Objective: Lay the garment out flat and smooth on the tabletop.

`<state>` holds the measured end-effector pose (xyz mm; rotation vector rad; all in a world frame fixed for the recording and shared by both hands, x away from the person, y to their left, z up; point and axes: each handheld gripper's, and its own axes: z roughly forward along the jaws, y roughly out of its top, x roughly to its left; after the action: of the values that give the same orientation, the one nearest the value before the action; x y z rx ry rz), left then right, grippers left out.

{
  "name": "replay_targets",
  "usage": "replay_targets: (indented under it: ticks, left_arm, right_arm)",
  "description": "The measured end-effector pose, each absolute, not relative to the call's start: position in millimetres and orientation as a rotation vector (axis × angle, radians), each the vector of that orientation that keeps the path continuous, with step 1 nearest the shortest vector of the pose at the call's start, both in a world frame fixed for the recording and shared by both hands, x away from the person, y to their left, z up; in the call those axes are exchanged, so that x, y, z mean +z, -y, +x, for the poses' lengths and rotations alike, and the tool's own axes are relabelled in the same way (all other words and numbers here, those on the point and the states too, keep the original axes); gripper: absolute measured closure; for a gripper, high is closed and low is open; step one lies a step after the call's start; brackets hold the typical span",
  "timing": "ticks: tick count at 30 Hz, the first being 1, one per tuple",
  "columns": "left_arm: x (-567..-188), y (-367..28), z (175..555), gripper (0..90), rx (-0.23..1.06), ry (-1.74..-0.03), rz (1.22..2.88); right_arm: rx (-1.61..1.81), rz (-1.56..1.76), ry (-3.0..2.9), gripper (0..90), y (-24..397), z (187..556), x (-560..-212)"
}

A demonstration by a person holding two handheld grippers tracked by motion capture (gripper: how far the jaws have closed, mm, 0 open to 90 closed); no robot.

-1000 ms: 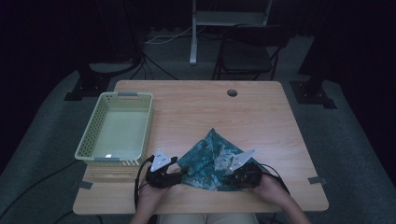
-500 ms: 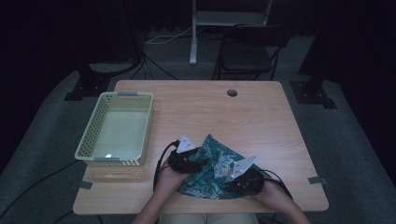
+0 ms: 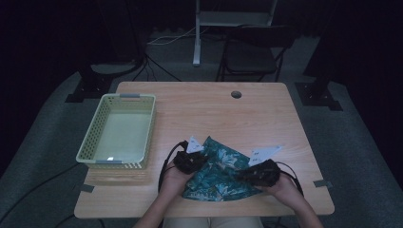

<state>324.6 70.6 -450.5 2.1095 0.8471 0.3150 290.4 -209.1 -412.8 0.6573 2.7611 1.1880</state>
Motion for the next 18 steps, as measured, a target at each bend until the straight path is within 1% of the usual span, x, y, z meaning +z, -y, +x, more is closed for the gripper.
replay_targets:
  ticks: [3,7,12,18]
  left_arm:
    - [-447,-86,324,86.3,0.342,-0.881,2.093]
    - [-448,-104,327,86.2,0.36,-0.937,2.065]
    - [-453,-116,328,86.2,0.378,-0.981,2.067]
    - [-456,-124,327,86.1,0.455,-1.013,2.093]
  right_arm:
    - [1.229,0.747,-2.686,84.5,225,301,-400]
    - [1.269,0.916,-2.579,84.5,249,317,-394]
    - [1.243,1.17,-2.47,84.5,280,351,-406]
    - [1.181,1.354,-2.394,84.5,303,381,-418]
